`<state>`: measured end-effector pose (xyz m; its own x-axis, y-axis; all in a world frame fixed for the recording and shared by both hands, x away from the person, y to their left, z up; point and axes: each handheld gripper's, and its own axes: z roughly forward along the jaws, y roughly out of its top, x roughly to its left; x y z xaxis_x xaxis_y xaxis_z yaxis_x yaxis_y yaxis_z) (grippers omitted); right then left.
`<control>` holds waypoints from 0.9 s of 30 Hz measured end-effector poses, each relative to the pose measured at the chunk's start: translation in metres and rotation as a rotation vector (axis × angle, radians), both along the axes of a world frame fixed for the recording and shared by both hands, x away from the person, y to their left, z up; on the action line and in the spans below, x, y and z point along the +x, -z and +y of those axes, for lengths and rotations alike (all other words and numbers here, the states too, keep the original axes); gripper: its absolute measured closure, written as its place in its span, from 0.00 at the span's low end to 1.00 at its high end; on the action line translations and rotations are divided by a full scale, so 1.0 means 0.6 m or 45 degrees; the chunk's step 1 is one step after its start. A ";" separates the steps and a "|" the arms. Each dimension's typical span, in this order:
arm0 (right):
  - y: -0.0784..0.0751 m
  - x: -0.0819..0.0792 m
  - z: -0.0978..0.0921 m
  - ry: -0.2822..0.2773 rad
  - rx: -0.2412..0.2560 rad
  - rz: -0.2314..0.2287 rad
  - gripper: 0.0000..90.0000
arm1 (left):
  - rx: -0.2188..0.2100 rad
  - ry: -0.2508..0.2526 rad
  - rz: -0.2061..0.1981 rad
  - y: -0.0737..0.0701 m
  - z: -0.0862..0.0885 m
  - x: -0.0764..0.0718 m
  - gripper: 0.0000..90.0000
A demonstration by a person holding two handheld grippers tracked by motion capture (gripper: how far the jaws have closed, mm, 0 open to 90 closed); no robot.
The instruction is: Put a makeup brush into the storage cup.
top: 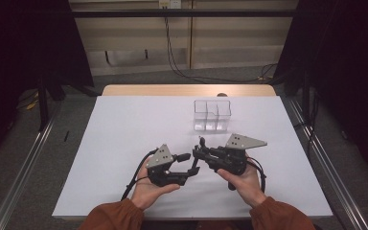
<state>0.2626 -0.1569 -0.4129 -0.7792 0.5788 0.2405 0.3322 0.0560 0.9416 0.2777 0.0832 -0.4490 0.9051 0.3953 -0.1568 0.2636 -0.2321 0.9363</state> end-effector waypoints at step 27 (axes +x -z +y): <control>-0.002 -0.005 -0.046 0.060 -0.009 -0.038 0.87 | 0.057 -0.123 0.035 -0.012 0.041 0.000 0.04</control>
